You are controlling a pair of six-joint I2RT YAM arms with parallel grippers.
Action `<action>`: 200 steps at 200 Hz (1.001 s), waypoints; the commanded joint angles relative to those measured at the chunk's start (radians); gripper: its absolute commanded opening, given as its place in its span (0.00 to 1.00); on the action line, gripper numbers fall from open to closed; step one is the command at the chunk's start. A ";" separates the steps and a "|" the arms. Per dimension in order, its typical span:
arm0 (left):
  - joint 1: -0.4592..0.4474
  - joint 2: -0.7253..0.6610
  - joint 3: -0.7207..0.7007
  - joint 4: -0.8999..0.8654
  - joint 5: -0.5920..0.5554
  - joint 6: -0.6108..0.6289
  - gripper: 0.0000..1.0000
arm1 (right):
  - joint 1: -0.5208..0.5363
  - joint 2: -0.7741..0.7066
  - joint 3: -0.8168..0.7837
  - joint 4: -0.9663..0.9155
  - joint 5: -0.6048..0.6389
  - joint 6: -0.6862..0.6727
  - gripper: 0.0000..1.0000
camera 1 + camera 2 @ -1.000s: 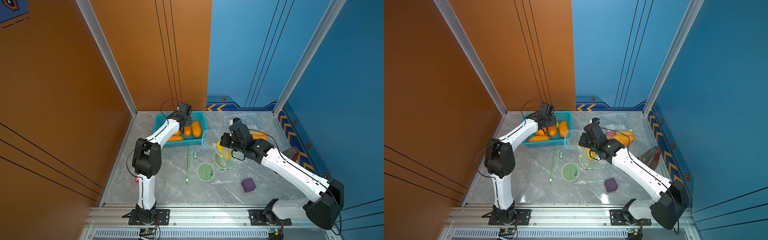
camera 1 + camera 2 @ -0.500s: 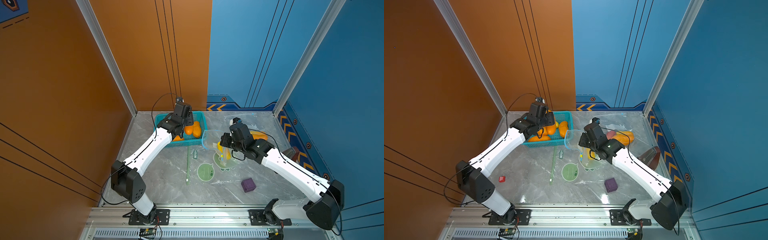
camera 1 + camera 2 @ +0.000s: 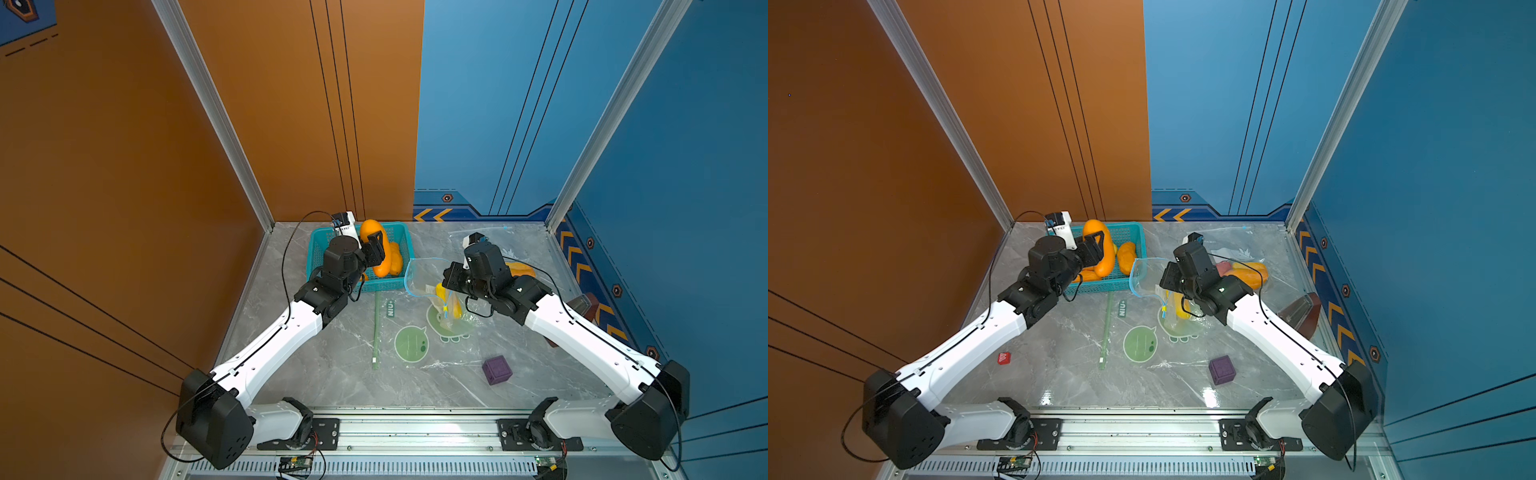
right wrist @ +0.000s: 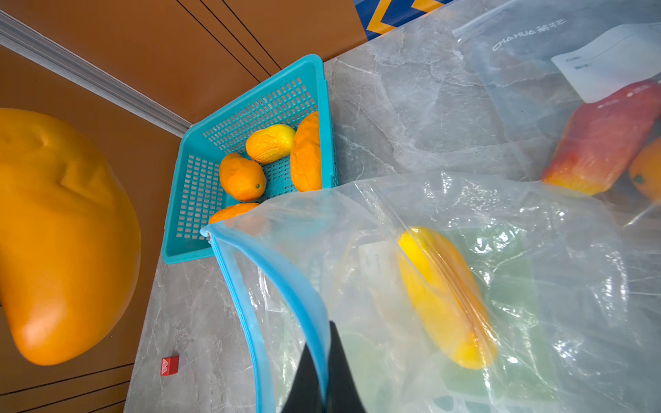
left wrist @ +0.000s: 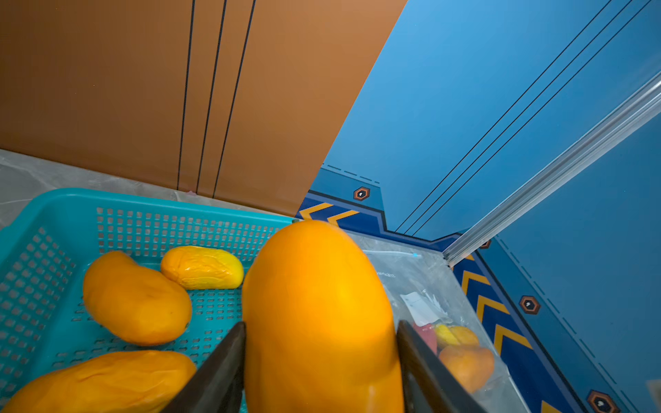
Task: Place the mango in a zip-top bag and seal the zipper
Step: Place the mango in the zipper food storage bag.
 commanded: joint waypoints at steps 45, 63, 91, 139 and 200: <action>-0.141 0.017 -0.114 0.505 -0.012 0.036 0.00 | -0.024 -0.018 0.005 0.074 -0.112 0.087 0.00; -0.172 0.059 -0.096 0.548 -0.008 0.046 0.00 | -0.027 -0.029 0.008 0.080 -0.113 0.096 0.00; -0.220 0.109 -0.069 0.588 -0.023 0.063 0.00 | -0.032 -0.044 0.008 0.082 -0.109 0.113 0.00; -0.289 0.186 -0.070 0.727 -0.159 0.103 0.00 | -0.040 -0.069 -0.034 0.156 -0.106 0.201 0.00; -0.318 0.273 -0.039 0.748 -0.291 0.101 0.00 | -0.045 -0.093 -0.053 0.170 -0.049 0.227 0.00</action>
